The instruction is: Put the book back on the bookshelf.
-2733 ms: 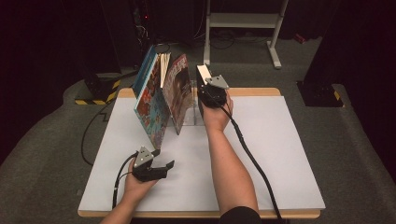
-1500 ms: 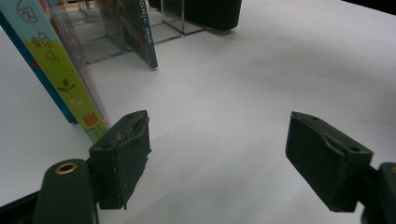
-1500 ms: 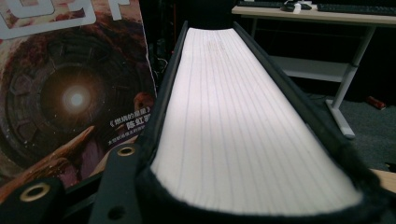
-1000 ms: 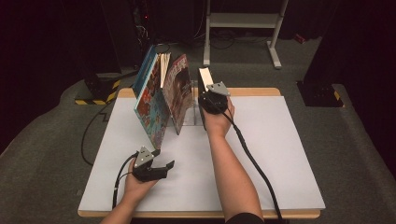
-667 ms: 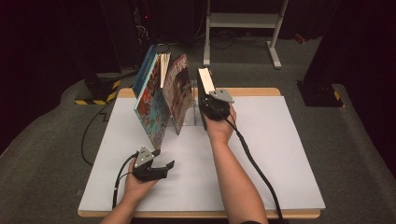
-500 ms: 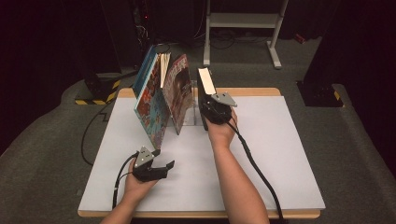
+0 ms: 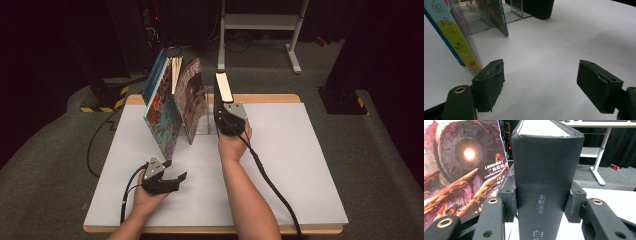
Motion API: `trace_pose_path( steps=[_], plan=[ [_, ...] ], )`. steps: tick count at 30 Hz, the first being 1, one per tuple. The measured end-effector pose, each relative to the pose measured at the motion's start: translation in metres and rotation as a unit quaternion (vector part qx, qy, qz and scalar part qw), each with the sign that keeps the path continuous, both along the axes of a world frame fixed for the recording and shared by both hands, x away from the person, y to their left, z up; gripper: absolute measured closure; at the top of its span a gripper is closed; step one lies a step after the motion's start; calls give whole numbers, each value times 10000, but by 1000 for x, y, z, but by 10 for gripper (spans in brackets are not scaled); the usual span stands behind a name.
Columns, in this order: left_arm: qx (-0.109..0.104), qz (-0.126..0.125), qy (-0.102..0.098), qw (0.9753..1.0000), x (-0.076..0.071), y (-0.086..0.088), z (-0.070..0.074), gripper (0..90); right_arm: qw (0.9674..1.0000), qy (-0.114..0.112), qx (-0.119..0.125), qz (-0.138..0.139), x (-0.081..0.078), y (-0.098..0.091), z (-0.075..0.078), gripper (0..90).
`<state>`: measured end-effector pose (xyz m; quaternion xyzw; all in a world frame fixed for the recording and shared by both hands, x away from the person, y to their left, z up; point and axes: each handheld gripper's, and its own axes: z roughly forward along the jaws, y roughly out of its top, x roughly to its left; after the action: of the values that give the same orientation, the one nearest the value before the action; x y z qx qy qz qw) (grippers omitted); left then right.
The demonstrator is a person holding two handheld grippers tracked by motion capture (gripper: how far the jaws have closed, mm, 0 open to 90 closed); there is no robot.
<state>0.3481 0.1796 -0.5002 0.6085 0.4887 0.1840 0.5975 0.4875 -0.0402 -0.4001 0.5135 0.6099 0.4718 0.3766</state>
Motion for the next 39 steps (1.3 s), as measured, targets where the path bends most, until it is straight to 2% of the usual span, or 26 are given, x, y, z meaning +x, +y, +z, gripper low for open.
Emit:
trace_pose_path(
  steps=[5,12,25,39],
  plan=[
    [-3,0,1,10000,0,0,0,223,9999,-5,95,-100,2,-1,0,530],
    [40,-9,-1,10000,0,0,0,224,9998,-54,63,-154,4,3,-1,529],
    [-32,10,13,10000,0,0,0,224,9998,-23,-29,-214,19,7,0,527],
    [-50,18,12,10000,0,-1,0,224,9997,-27,-93,-229,24,10,0,525]
  ],
)
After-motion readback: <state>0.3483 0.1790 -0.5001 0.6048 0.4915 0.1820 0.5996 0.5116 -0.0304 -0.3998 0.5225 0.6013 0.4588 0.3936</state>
